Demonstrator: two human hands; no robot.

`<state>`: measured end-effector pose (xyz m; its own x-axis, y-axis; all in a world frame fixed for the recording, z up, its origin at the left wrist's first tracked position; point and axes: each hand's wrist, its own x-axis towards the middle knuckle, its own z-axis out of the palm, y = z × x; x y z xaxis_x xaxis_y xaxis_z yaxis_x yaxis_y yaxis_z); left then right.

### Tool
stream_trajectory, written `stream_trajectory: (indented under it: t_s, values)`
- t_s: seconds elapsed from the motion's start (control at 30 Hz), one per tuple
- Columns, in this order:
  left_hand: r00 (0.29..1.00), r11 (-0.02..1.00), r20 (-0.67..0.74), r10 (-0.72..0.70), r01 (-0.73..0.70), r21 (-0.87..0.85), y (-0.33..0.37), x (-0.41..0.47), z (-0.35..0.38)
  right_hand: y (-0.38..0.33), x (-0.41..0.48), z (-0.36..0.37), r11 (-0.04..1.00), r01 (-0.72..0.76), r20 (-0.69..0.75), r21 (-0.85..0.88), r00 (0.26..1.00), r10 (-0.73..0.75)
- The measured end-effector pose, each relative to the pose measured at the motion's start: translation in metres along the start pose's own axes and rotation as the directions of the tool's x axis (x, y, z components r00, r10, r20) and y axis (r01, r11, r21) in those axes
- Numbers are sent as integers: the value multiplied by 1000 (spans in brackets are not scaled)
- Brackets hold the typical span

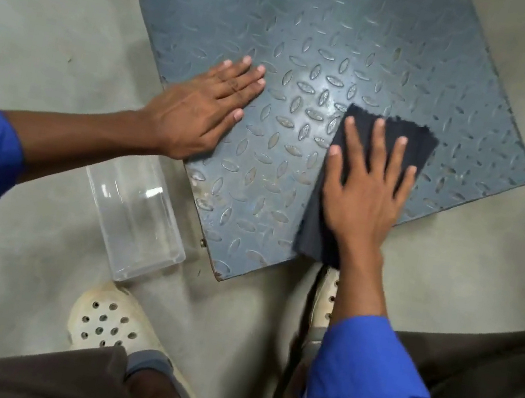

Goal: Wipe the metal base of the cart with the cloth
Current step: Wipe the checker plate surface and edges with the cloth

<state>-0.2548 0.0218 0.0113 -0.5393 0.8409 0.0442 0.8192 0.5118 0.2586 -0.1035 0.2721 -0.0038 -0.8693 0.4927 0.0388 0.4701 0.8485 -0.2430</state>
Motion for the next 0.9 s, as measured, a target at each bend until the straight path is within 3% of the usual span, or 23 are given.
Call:
stream_trajectory:
  t_s: [0.07, 0.2, 0.4, 0.57, 0.73, 0.9]
  values:
    - [1000, 1000, 0, -4, 4, 1, 1, 9, 1, 1, 34, 0, 999, -32, 9, 15, 999, 32]
    - [998, 997, -25, -63, 62, -35, 3, 35, 0, -43, 80, 14, 998, 64, 13, 15, 998, -65]
    - [989, 992, -75, -127, 125, -27, -9, 30, 0, -72, 14, 20, 966, 258, -2, 20, 966, -258]
    - [947, 949, -60, -316, 316, -13, -7, 22, -2, -31, 28, 10, 985, 171, 23, 19, 985, -172]
    - [941, 943, -69, -332, 332, -6, -5, 28, 2, -44, 104, 12, 992, 122, 31, 30, 992, -123]
    - [939, 942, -80, -334, 335, -2, -8, 33, 1, -98, 62, 22, 940, 341, 43, 26, 939, -341]
